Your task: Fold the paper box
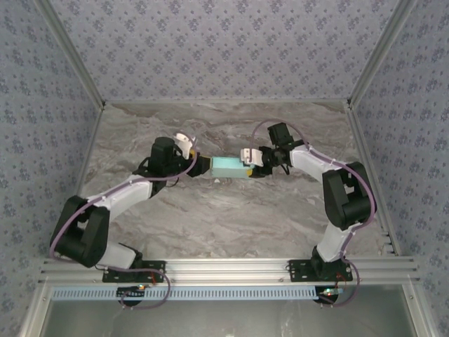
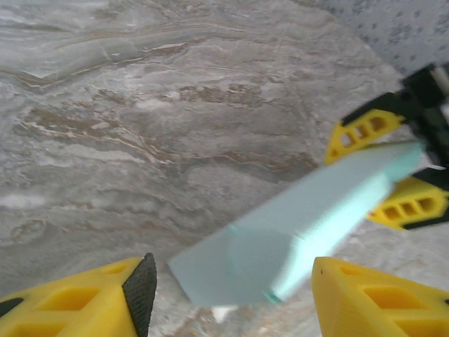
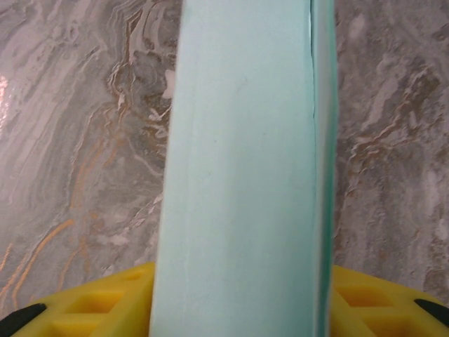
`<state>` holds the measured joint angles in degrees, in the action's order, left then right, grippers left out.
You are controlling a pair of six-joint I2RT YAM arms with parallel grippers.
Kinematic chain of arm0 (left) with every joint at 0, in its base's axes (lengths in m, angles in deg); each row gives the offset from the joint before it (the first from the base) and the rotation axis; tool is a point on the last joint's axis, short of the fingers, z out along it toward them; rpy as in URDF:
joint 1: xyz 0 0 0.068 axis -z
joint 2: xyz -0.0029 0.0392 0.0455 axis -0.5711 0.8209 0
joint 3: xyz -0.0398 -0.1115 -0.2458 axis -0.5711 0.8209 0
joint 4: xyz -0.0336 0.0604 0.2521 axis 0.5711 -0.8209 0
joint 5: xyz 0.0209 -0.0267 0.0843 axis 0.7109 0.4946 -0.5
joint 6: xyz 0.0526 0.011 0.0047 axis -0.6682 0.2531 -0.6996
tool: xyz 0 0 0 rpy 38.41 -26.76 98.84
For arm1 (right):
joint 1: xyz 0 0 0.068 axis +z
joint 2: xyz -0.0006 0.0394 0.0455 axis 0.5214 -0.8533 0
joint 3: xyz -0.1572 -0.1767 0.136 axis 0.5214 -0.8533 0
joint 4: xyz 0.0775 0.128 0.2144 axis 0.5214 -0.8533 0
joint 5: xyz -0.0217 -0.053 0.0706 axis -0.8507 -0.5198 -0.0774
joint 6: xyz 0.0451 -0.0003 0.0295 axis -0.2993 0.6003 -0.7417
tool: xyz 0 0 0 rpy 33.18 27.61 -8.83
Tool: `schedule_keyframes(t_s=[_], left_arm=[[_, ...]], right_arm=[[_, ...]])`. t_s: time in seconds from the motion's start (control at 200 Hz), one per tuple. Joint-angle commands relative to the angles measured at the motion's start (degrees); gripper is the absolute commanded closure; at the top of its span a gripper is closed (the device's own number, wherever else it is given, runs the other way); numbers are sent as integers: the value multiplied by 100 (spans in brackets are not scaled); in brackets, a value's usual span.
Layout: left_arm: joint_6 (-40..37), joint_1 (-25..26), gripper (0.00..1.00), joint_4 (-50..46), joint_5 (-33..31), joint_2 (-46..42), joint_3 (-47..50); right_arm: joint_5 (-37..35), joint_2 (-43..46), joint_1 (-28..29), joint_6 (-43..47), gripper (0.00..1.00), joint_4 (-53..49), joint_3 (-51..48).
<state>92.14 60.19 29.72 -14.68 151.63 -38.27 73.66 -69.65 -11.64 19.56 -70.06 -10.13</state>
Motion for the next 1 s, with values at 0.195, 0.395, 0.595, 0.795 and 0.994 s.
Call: schedule_keyframes(t_s=[0.195, 0.395, 0.595, 0.795, 0.994], left_arm=[[-981, 264, 51, 145, 102, 692, -708], [-924, 235, 48, 460, 394, 552, -373], [-1134, -27, 38, 888, 1096, 339, 37], [-1580, -76, 33, 881, 1533, 439, 4], [-1718, 66, 40, 646, 933, 689, -264]], right_arm=[[-302, -191, -18, -439, 51, -494, 133], [-451, -269, -48, -658, 52, -607, 247], [-414, -292, -82, -749, 53, -757, 247], [-339, -391, -118, -843, 52, -923, 540], [-336, -453, -117, -860, 52, -1001, 589]])
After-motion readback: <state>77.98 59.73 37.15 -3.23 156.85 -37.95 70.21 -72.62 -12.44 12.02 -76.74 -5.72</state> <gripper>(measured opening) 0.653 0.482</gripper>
